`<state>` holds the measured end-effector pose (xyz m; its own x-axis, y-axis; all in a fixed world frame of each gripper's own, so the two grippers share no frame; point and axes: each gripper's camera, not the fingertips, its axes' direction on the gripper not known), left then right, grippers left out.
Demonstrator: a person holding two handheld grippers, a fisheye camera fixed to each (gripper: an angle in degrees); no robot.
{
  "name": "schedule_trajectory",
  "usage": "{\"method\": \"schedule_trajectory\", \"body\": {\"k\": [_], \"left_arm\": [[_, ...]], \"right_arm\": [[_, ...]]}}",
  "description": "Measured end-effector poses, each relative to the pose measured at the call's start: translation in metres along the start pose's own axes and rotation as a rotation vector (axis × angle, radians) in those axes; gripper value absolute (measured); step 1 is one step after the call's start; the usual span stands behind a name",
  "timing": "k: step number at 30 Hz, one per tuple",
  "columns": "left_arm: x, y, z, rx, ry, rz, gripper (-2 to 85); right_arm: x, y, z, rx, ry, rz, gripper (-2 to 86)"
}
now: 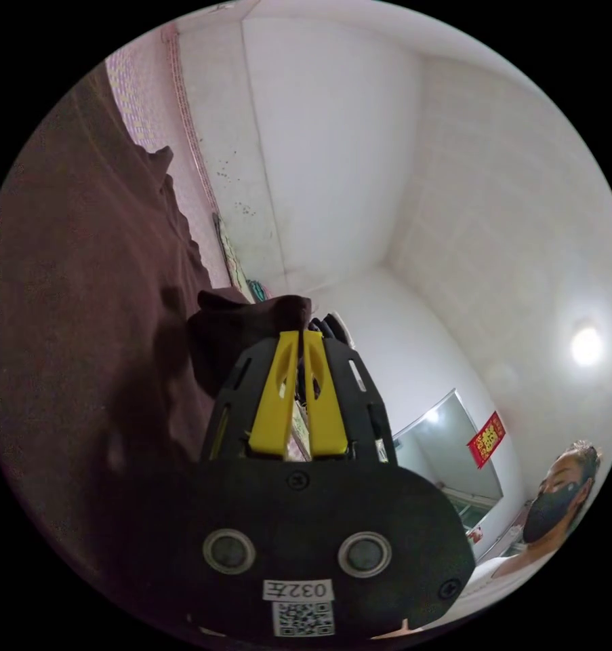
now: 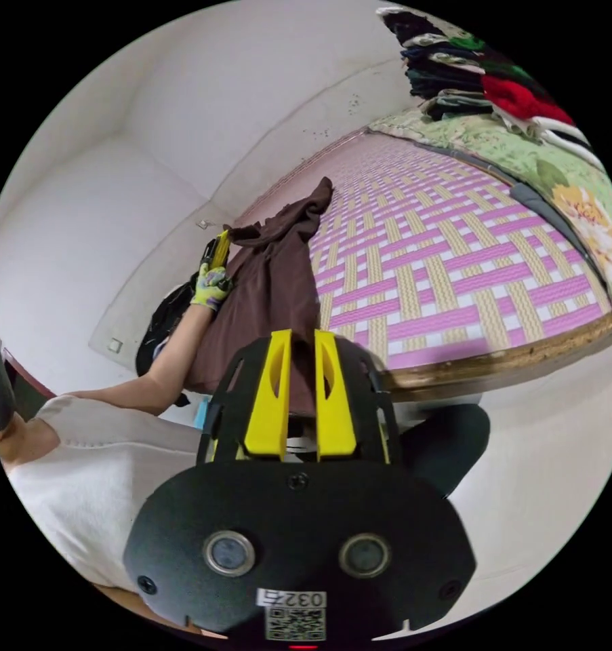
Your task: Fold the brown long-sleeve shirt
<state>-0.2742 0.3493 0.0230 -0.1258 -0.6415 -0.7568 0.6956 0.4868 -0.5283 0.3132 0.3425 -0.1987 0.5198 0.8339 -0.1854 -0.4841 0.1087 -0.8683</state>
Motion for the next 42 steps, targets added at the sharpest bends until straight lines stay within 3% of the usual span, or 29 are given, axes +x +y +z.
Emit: {"method": "schedule_trajectory", "body": {"k": [11,18,24,29,36,42], "left_arm": [[0.052,0.012,0.058,-0.023,-0.16,0.041,-1.1],[0.13,-0.031,0.112,-0.011,-0.099,0.164,-1.2],[0.157,-0.054,0.039,0.101,-0.174,0.29,-1.2],[0.109,-0.05,-0.055,0.151,-0.381,0.216,-1.1],[0.081,-0.042,-0.086,0.146,-0.35,0.144,-1.0],[0.12,-0.033,-0.107,0.301,-0.147,0.299,-1.0]], "right_arm": [[-0.048,0.028,0.045,0.013,0.219,-0.142,-0.3],[-0.152,0.022,0.063,0.037,0.341,-0.409,-0.4],[-0.243,0.043,0.124,-0.045,0.124,-0.697,-0.4],[-0.245,0.065,0.225,-0.313,0.016,-0.725,-0.4],[-0.227,0.071,0.229,-0.337,-0.022,-0.668,-0.3],[-0.22,0.067,0.185,-0.219,-0.023,-0.67,-0.4]]}}
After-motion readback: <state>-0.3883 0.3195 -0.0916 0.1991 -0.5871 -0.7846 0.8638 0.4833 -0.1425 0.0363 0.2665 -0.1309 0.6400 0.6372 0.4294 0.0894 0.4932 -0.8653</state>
